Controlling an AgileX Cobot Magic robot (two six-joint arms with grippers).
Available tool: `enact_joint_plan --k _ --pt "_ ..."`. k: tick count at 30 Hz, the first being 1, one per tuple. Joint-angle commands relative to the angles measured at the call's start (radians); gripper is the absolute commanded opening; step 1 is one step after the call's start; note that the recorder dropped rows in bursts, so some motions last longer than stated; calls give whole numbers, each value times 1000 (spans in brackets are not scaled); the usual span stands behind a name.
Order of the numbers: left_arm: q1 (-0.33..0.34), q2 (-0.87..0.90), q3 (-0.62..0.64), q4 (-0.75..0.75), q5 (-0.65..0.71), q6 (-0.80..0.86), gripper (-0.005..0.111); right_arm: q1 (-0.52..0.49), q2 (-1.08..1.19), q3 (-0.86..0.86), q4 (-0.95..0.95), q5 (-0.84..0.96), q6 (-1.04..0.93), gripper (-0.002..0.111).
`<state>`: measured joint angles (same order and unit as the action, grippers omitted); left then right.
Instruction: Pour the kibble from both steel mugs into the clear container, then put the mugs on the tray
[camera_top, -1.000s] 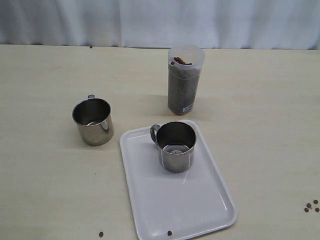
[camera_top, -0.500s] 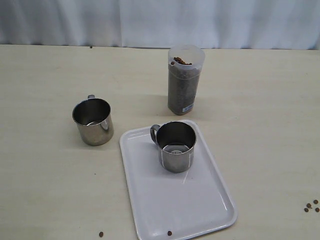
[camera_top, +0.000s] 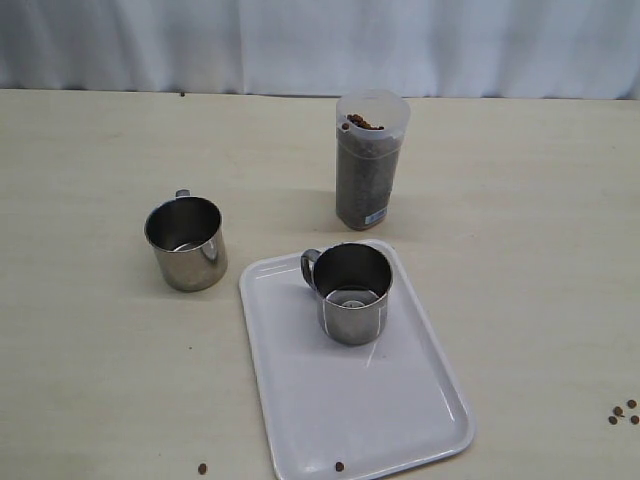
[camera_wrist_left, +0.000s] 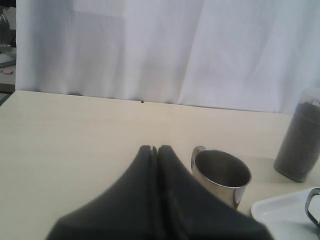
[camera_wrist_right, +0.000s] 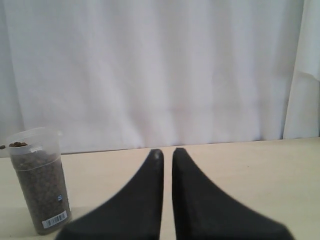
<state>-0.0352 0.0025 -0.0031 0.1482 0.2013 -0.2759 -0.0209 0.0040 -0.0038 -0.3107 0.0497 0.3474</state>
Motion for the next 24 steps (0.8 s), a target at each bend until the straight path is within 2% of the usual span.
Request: enact_joint_plan --k 1,24 --pt "-1 -2 3 -1 -4 -5 0 0 -4 4 263 7 -257 5" --pt "-1 -2 3 -1 -4 -5 0 -2 -4 4 277 3 -273 5"
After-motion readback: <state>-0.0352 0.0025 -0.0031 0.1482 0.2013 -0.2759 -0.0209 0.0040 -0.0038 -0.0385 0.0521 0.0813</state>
